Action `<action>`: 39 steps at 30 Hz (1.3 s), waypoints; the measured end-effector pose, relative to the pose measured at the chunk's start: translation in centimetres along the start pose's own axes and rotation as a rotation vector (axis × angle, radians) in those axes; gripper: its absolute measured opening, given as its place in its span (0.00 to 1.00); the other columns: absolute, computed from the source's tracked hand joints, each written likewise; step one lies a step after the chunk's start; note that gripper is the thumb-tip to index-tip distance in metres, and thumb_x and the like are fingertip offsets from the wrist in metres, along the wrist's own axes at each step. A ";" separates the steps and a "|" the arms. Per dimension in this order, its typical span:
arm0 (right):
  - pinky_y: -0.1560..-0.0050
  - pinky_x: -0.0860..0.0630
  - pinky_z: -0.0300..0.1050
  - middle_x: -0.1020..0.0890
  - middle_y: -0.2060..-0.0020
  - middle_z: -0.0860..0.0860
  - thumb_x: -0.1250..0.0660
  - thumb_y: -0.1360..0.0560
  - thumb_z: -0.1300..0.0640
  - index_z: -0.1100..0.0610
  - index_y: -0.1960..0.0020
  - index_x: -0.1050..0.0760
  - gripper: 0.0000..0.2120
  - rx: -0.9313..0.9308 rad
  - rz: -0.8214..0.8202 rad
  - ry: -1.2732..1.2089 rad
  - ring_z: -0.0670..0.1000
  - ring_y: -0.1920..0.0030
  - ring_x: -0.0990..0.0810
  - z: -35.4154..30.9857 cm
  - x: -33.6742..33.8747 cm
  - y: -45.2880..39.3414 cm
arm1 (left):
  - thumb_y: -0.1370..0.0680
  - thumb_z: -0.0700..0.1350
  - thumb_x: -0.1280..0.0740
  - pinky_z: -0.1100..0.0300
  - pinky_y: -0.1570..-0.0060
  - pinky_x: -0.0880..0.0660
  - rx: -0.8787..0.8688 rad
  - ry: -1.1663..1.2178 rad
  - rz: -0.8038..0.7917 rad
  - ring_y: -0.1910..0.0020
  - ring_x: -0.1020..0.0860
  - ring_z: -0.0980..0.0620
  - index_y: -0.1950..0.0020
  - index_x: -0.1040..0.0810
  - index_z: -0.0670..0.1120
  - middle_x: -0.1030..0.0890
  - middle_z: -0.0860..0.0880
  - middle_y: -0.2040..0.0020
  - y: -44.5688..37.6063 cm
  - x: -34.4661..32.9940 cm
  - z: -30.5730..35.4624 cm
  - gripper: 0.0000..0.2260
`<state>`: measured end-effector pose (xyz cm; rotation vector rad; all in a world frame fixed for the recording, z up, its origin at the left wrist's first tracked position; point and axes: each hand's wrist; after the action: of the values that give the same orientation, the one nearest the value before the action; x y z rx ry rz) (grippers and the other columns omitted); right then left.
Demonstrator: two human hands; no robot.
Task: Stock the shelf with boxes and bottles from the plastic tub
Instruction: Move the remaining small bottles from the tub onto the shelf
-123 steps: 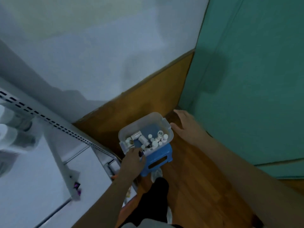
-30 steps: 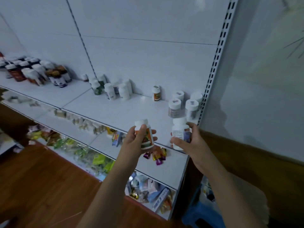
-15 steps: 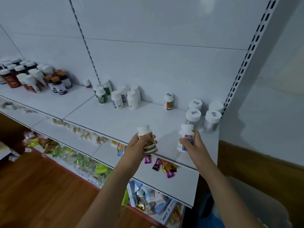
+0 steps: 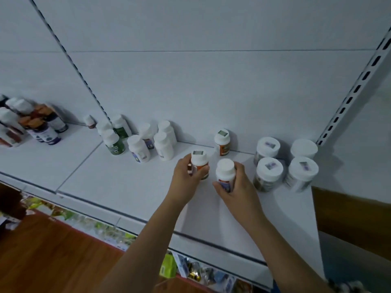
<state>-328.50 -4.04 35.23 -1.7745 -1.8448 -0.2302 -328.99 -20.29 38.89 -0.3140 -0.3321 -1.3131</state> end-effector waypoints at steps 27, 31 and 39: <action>0.59 0.28 0.27 0.20 0.50 0.48 0.22 0.31 0.50 0.51 0.44 0.26 0.20 -0.162 0.089 -0.148 0.47 0.51 0.20 -7.3 -7.1 -0.7 | 0.25 0.48 0.34 0.61 0.40 0.32 -0.307 -0.464 -0.046 0.40 0.28 0.51 0.37 0.26 0.49 0.25 0.52 0.39 2.8 12.1 -10.3 0.17; 0.58 0.29 0.28 0.19 0.49 0.47 0.22 0.32 0.49 0.52 0.42 0.25 0.22 -0.121 0.038 -0.147 0.47 0.50 0.20 -10.4 -12.1 -1.1 | 0.26 0.55 0.40 0.56 0.42 0.29 -0.291 -0.575 0.050 0.40 0.26 0.48 0.38 0.24 0.49 0.24 0.50 0.40 2.7 18.1 -13.2 0.19; 0.58 0.31 0.26 0.20 0.51 0.48 0.21 0.32 0.52 0.54 0.43 0.26 0.23 -0.068 0.134 -0.071 0.48 0.53 0.22 -14.7 -18.8 -2.4 | 0.27 0.71 0.61 0.47 0.24 0.52 -0.122 -0.911 -0.099 0.21 0.46 0.43 0.21 0.41 0.47 0.42 0.45 0.20 0.0 23.8 -16.5 0.42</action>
<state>-327.46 -27.72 38.55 -1.9672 -1.7768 -0.1827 -322.72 -48.01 33.60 -1.0119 -1.0408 -1.2221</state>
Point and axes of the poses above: each hand's wrist, its own y-axis away from the middle knuckle, its own x-axis out of the back of the hand, z = x × y
